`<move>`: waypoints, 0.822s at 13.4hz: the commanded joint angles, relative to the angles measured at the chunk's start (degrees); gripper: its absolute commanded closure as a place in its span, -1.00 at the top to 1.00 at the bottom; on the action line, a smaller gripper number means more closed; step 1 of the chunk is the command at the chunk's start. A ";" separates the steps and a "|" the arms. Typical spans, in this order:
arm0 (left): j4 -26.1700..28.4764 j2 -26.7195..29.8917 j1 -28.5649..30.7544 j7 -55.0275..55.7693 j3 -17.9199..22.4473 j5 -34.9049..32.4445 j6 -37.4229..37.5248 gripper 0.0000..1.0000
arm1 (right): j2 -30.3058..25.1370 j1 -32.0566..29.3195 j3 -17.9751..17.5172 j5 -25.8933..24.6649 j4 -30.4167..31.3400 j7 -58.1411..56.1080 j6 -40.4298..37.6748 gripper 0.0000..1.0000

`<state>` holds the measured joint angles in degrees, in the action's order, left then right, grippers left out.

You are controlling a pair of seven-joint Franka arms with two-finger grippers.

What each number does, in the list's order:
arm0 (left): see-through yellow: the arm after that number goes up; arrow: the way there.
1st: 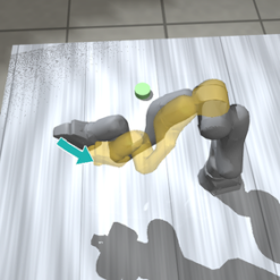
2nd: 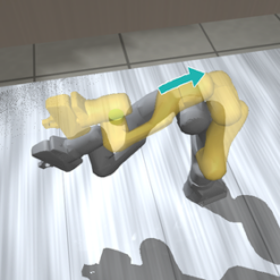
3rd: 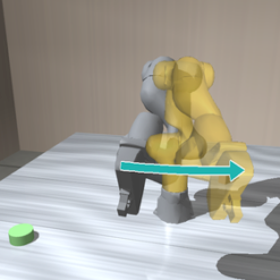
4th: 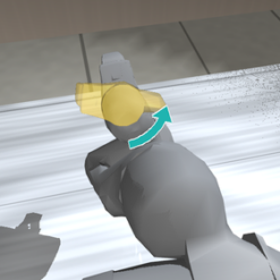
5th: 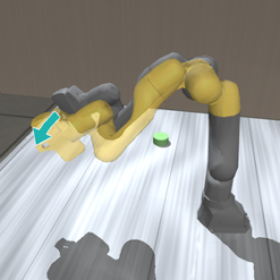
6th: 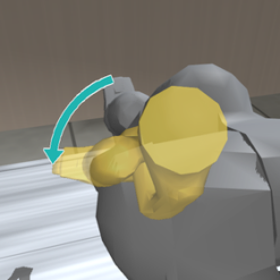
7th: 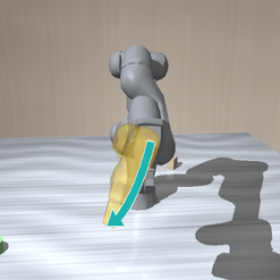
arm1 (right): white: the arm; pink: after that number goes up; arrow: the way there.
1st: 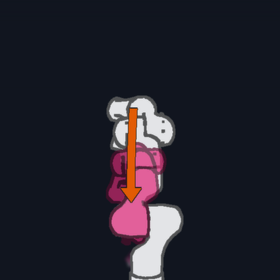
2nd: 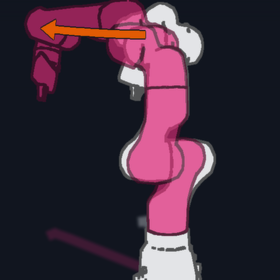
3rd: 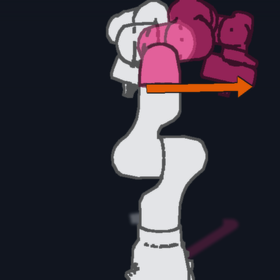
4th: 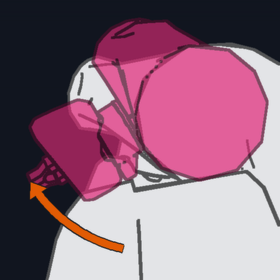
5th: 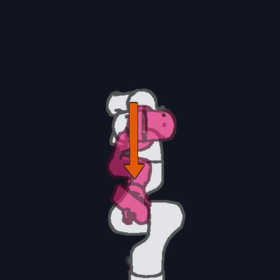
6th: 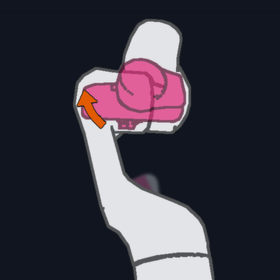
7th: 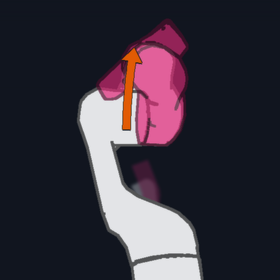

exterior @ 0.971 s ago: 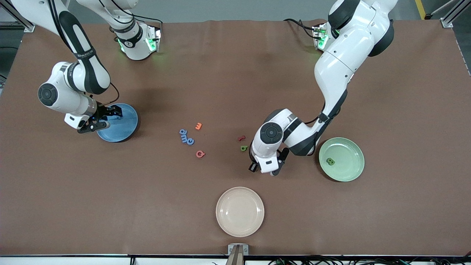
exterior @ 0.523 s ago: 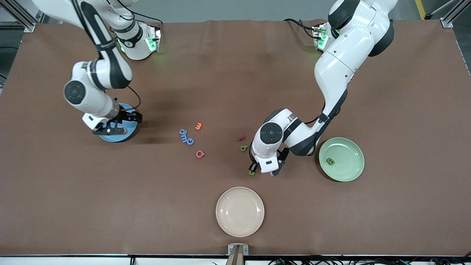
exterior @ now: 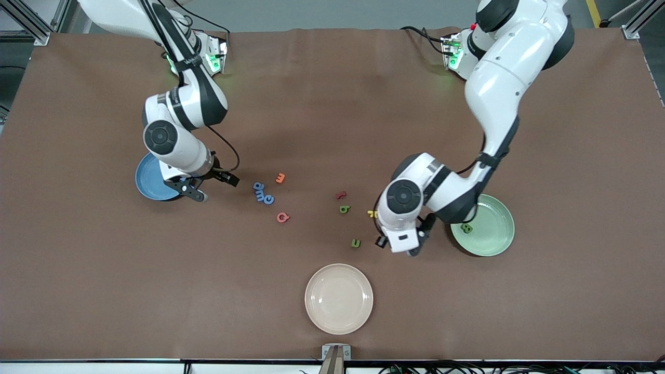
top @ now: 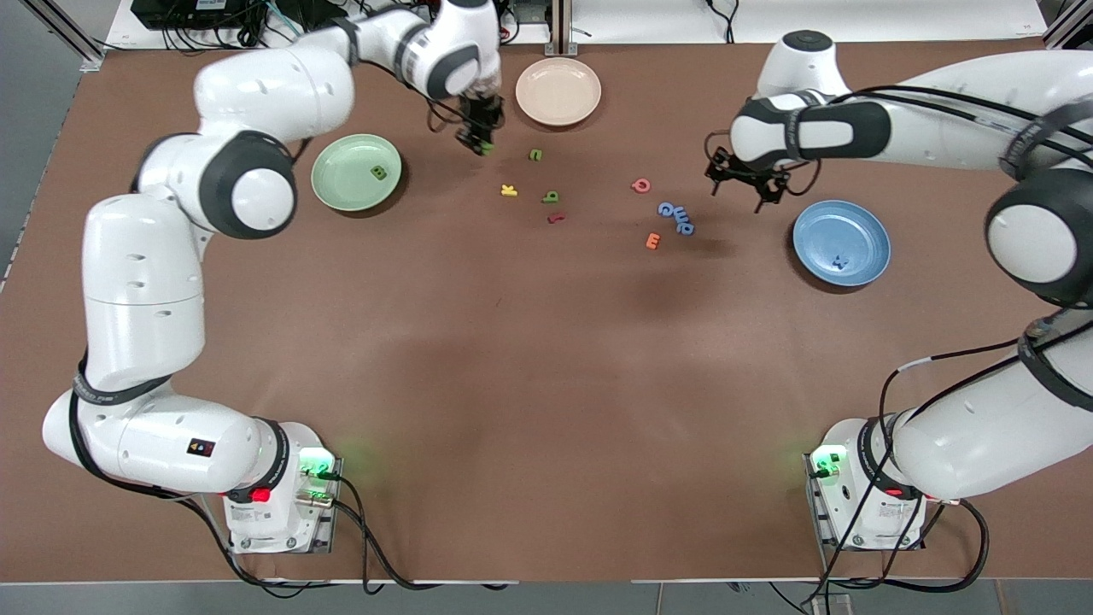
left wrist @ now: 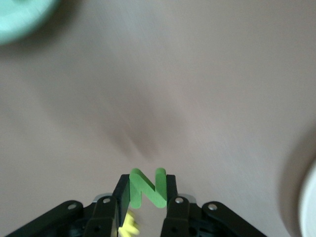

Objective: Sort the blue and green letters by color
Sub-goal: 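Carry the green N onto the green plate while the right gripper reaches blue letters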

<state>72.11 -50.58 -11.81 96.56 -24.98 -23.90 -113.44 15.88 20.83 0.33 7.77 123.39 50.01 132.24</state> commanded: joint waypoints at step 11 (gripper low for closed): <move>14.36 5.67 24.28 -29.41 -5.52 -1.76 1.74 -0.20 | 17.77 8.62 1.60 5.01 -16.95 35.94 3.90 0.99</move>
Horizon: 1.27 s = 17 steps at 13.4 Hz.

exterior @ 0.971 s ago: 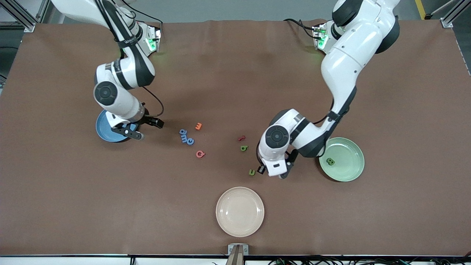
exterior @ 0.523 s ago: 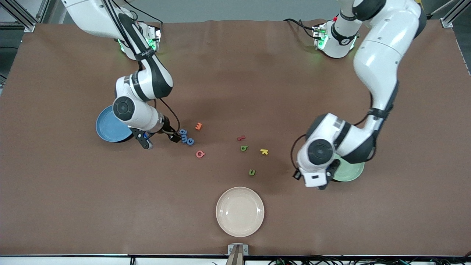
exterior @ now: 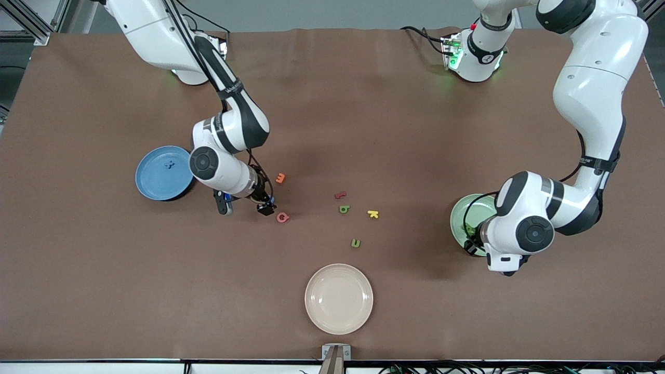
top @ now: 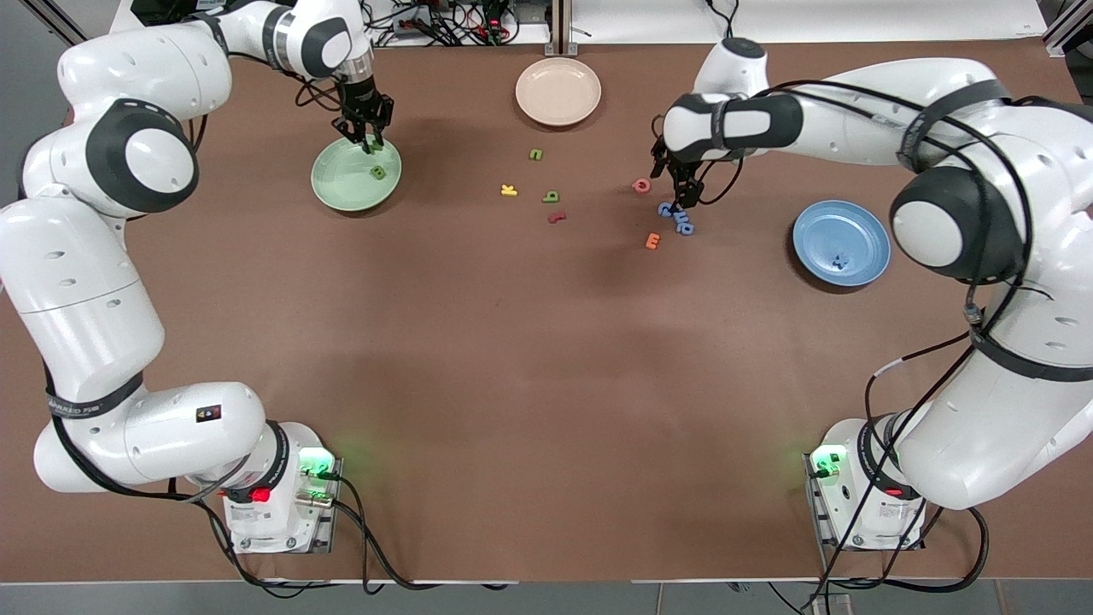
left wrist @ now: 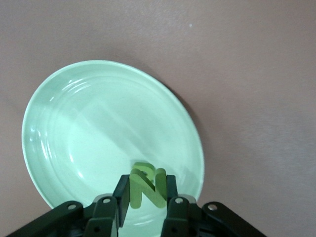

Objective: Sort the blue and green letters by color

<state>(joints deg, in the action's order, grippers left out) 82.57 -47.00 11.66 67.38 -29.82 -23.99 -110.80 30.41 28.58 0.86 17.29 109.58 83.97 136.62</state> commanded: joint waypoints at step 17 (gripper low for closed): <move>-12.85 -11.25 -26.40 33.75 3.53 -2.37 -17.25 0.58 | 6.33 3.76 3.27 -5.16 -5.51 14.29 -1.71 0.15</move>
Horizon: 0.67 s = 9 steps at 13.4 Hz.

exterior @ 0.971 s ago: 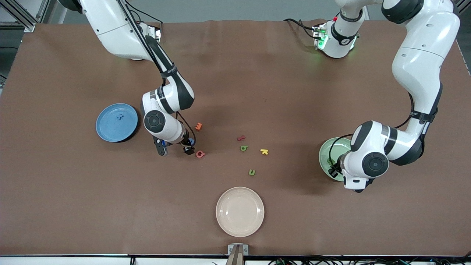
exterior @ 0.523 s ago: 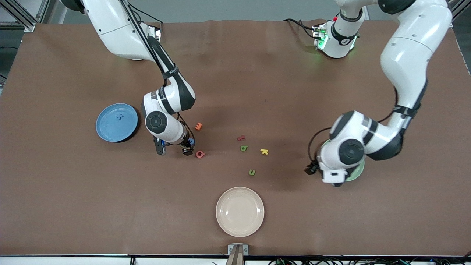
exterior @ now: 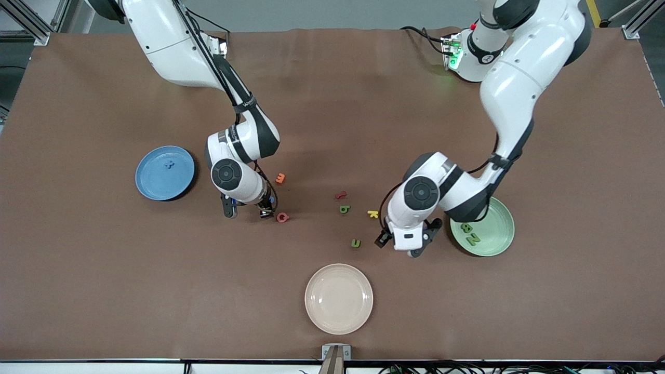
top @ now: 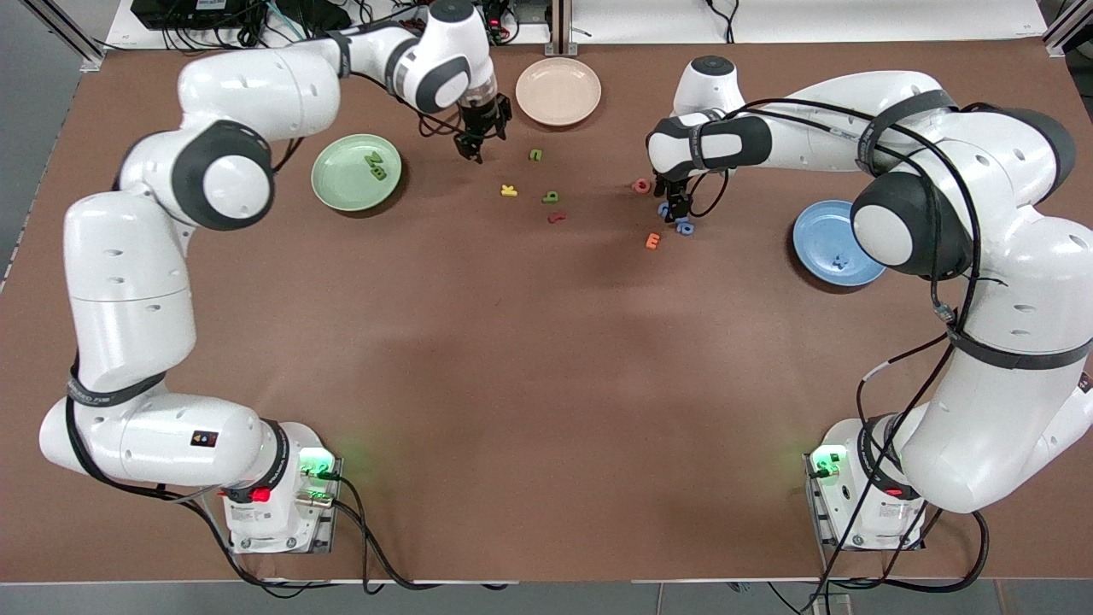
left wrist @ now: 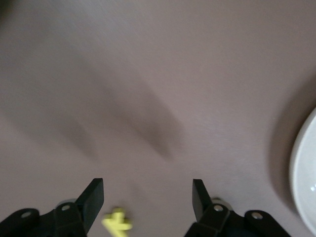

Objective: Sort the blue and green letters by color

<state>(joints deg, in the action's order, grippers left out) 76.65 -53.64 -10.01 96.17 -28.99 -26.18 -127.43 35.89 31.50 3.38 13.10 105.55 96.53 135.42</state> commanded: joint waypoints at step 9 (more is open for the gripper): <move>-9.68 -8.77 -10.37 10.61 6.75 1.75 -8.88 0.53 | 0.85 0.76 0.75 -1.24 -1.58 0.85 -0.59 -0.49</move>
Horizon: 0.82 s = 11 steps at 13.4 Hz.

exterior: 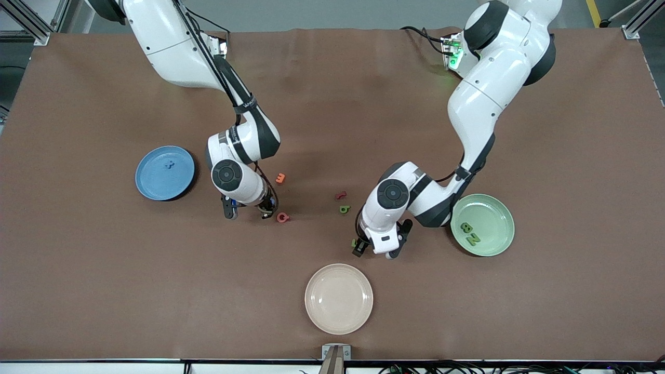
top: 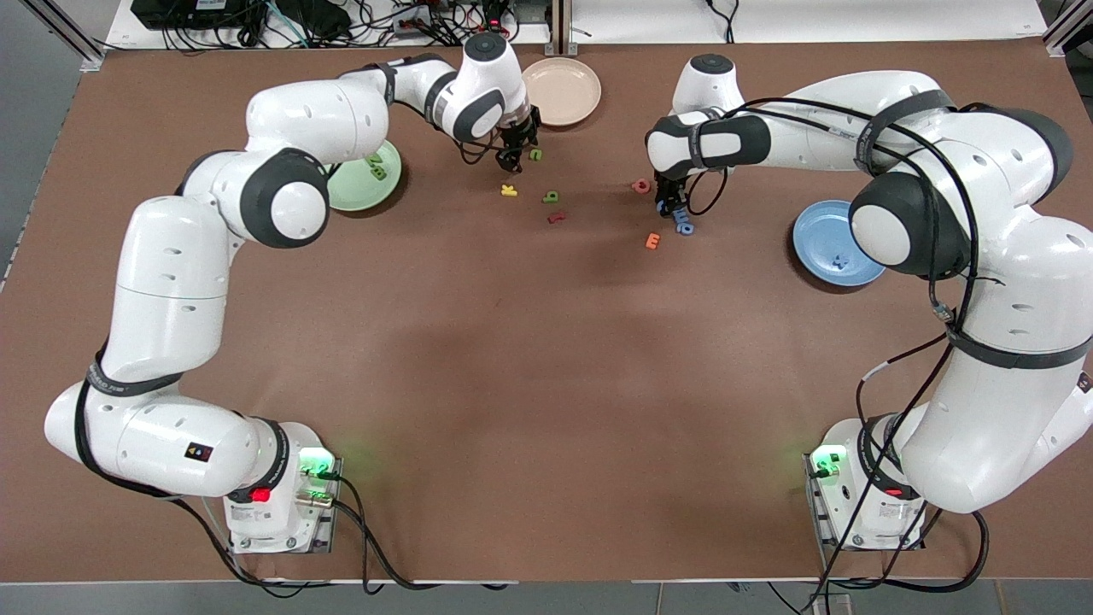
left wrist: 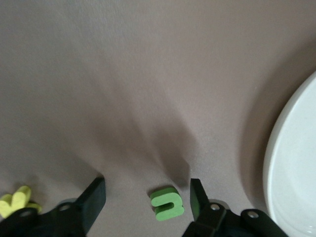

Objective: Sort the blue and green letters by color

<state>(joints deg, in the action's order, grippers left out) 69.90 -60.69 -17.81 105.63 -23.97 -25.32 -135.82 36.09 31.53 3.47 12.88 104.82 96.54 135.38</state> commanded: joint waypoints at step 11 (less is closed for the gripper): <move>-2.84 -2.42 -3.82 1.07 3.31 0.98 -1.65 -0.23 | -8.99 -0.77 6.45 -1.28 -1.38 -22.40 -18.73 -0.91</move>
<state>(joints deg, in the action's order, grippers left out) 68.26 -61.74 -20.73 106.24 -21.87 -25.23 -137.88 31.55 31.15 8.45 12.21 100.86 80.47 120.34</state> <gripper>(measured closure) 0.533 0.652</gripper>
